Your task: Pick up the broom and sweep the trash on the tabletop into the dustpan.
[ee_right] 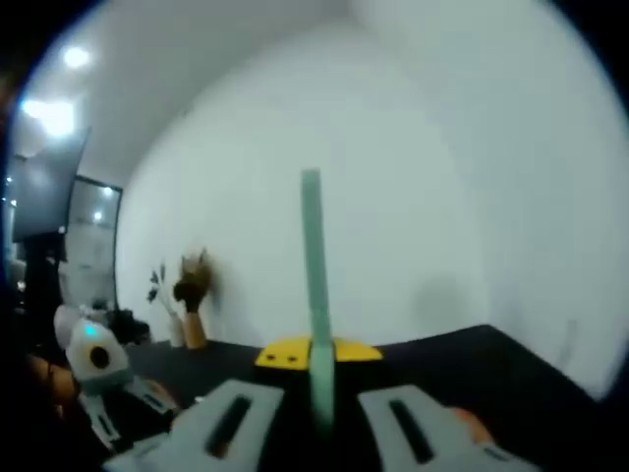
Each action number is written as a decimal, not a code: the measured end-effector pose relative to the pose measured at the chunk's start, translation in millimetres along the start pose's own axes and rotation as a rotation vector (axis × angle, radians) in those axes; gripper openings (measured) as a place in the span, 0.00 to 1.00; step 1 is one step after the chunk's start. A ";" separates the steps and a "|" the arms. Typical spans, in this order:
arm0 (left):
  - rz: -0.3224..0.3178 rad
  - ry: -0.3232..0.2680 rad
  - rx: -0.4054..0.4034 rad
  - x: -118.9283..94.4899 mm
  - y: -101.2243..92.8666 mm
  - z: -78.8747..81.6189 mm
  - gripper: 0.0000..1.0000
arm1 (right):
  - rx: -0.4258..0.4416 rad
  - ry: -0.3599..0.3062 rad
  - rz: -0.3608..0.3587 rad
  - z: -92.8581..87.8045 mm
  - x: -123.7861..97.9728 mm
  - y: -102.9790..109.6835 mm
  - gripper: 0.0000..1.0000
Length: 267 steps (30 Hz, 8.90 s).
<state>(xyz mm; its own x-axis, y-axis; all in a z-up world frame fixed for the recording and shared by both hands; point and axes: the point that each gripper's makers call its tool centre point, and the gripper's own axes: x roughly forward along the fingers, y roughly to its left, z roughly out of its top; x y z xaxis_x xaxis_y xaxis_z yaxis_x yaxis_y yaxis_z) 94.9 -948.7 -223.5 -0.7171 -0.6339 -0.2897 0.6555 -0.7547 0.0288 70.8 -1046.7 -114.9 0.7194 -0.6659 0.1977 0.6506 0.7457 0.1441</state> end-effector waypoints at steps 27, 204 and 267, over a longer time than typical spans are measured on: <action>0.005 0.120 0.070 17.7 6.5 -11.5 0.20 | 0.044 -0.021 0.006 4.7 3.0 -12.2 0.04; 1.367 0.131 -0.968 -451.2 115.4 -169.5 0.06 | 0.079 -0.049 0.136 9.9 -0.8 21.4 0.04; 0.708 0.349 -0.258 -407.2 119.9 -174.0 0.06 | 0.177 -0.047 0.166 17.9 9.1 8.2 0.04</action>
<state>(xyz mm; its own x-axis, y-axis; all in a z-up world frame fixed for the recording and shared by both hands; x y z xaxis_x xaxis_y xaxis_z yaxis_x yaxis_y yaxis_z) 506.7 -751.6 -268.6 -0.0272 -0.8234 -0.5668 0.9884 -0.1070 0.1080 78.3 -1046.1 -94.6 0.7982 -0.5351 0.2767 0.4688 0.8402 0.2726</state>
